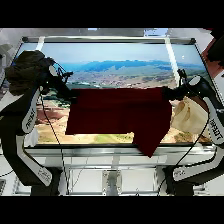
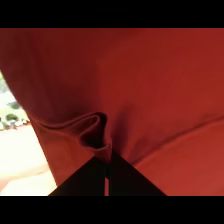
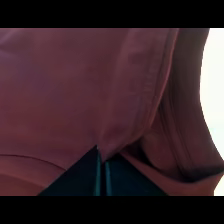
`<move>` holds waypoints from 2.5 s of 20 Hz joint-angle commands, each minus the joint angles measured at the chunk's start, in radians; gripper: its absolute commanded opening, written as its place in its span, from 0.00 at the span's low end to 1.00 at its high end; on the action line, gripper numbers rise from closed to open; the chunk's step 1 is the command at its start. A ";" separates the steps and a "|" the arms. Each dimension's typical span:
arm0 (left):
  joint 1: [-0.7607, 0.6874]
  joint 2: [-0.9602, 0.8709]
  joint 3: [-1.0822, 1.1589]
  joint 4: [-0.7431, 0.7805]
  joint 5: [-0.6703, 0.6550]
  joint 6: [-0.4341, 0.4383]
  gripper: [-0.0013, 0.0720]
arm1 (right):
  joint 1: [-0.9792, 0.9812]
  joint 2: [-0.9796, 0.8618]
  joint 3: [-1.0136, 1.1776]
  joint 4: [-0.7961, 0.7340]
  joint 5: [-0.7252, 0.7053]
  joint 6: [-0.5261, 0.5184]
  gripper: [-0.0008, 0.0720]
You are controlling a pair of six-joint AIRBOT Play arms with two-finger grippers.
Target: Fold the shirts.
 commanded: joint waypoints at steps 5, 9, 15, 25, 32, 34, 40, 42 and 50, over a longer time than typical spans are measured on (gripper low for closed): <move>-0.007 0.000 -0.030 0.132 0.011 -0.070 0.36 | -0.003 0.005 -0.055 0.003 0.013 0.000 0.27; -0.007 0.064 -0.014 0.126 -0.023 -0.056 0.80 | -0.038 0.105 -0.045 -0.066 0.110 -0.004 0.48; 0.019 0.392 -0.265 0.093 0.030 -0.003 0.80 | -0.217 0.377 -0.232 -0.171 0.370 -0.039 0.48; 0.063 0.734 -0.901 -0.079 0.206 -0.018 0.80 | -0.285 0.584 -0.803 0.190 0.324 -0.144 0.50; 0.063 0.734 -0.901 -0.138 0.194 -0.006 0.80 | -0.284 0.583 -0.913 0.212 0.289 -0.118 0.54; 0.063 0.734 -0.901 -0.138 0.187 0.000 0.80 | -0.282 0.583 -0.916 0.210 0.282 -0.116 0.54; 0.063 0.734 -0.901 -0.138 0.179 0.002 0.80 | -0.180 0.583 -0.916 0.126 0.212 -0.025 0.54; 0.063 0.734 -0.901 -0.138 0.170 0.011 0.80 | -0.177 0.583 -0.915 0.124 0.206 -0.026 0.54; 0.063 0.734 -0.901 -0.138 0.164 0.013 0.80 | -0.177 0.583 -0.900 0.112 0.205 -0.011 0.54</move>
